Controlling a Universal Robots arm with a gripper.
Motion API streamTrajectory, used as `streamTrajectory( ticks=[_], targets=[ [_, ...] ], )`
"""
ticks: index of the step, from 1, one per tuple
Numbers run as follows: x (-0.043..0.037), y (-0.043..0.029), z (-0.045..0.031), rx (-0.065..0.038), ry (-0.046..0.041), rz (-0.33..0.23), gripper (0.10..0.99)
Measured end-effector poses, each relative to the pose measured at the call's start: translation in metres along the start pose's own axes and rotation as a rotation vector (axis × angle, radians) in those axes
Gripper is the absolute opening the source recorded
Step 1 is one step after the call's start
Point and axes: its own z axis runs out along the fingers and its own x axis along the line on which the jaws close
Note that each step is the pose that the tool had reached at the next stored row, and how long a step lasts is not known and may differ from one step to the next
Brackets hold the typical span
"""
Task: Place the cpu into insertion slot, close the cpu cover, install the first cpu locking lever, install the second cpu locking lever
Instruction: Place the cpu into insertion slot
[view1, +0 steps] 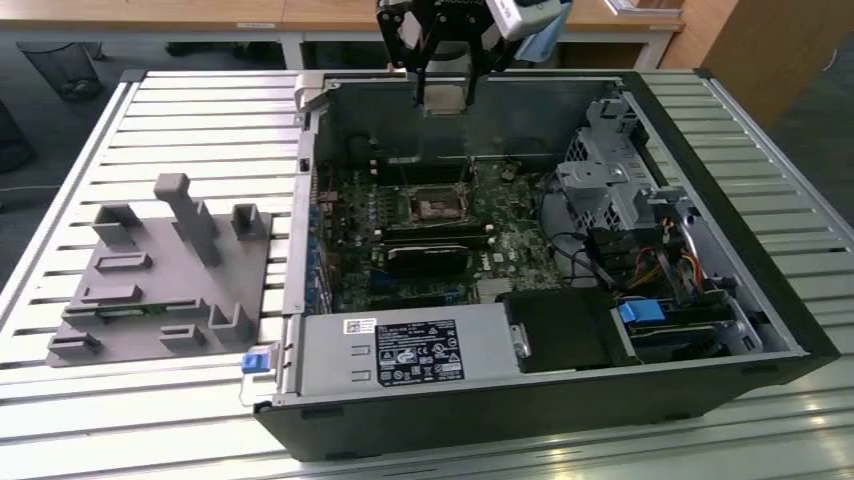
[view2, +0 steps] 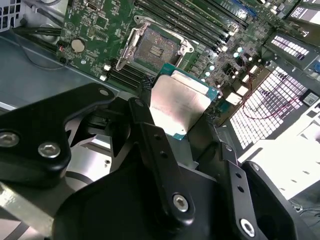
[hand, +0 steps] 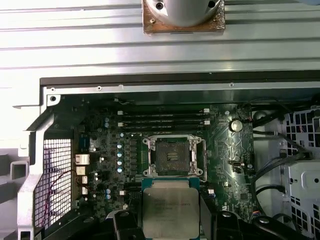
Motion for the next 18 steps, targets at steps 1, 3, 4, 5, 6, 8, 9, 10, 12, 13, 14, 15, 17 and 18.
streamTrajectory(
  ticks=[1, 3, 4, 5, 6, 8, 9, 10, 12, 13, 14, 15, 17, 18],
  targets=[
    [0.0000, 0.0000, 0.0000, 0.000, -0.0003, 0.003, 0.541],
    [0.0000, 0.0000, 0.0001, 0.000, -0.0008, 0.008, 0.541],
    [0.0000, 0.0000, 0.0001, 0.000, -0.0010, 0.010, 0.541],
    [0.0000, 0.0000, 0.0001, 0.000, -0.0011, 0.012, 0.541],
    [0.0000, 0.0000, 0.0001, 0.000, -0.0012, 0.014, 0.541],
    [0.0000, 0.0000, 0.0001, 0.000, -0.0015, 0.016, 0.541],
    [0.0000, 0.0000, 0.0001, 0.000, -0.0017, 0.018, 0.541],
    [0.0000, 0.0000, 0.0001, 0.000, -0.0018, 0.019, 0.541],
    [0.0000, 0.0000, 0.0001, 0.000, -0.0020, 0.022, 0.541],
    [0.0000, 0.0000, 0.0001, 0.000, -0.0021, 0.023, 0.541],
    [0.0000, 0.0000, 0.0001, -0.001, -0.0022, 0.025, 0.541],
    [0.0000, 0.0000, 0.0001, -0.001, -0.0024, 0.026, 0.541],
    [0.0000, 0.0000, 0.0001, -0.001, -0.0026, 0.028, 0.541],
    [0.0000, 0.0000, 0.0001, -0.001, -0.0027, 0.030, 0.541]
  ],
)
